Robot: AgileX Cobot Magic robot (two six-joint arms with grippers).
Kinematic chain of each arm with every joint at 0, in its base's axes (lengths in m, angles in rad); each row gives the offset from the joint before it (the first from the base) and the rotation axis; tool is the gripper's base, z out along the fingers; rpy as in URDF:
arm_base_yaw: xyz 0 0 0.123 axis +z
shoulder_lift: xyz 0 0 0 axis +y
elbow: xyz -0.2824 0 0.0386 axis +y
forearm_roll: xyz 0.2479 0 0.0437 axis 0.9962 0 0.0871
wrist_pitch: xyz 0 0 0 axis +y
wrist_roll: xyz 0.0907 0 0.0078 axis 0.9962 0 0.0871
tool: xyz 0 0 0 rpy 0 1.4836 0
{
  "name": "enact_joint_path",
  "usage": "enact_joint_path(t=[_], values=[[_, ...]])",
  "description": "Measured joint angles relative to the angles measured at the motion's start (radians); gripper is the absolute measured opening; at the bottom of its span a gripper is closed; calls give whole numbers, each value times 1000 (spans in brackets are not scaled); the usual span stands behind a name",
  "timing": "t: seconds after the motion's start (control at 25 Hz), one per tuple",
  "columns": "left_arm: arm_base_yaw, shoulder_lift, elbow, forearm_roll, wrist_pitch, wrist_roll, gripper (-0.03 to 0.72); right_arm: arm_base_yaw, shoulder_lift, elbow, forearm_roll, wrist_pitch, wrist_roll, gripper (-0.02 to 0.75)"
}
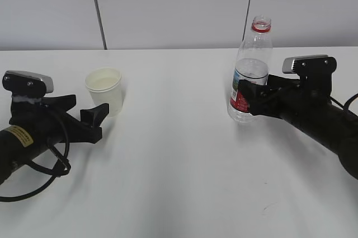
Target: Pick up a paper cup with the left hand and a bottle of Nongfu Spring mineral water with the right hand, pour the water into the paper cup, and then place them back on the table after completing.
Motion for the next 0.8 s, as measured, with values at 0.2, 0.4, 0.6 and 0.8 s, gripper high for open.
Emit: enact_joint_path(t=[0.2, 0.4, 0.6, 0.8], values=[[0, 0, 0, 3, 0, 0, 522, 0, 0, 41, -6, -54, -2, 587], [0, 0, 0, 16, 0, 0, 522, 0, -29, 120, -6, -72, -2, 587], [0, -26, 5, 39, 0, 0, 522, 0, -106, 193, 5, -73, -6, 587], [0, -79, 35, 41, 0, 0, 522, 0, -210, 231, 10, -41, -25, 587]])
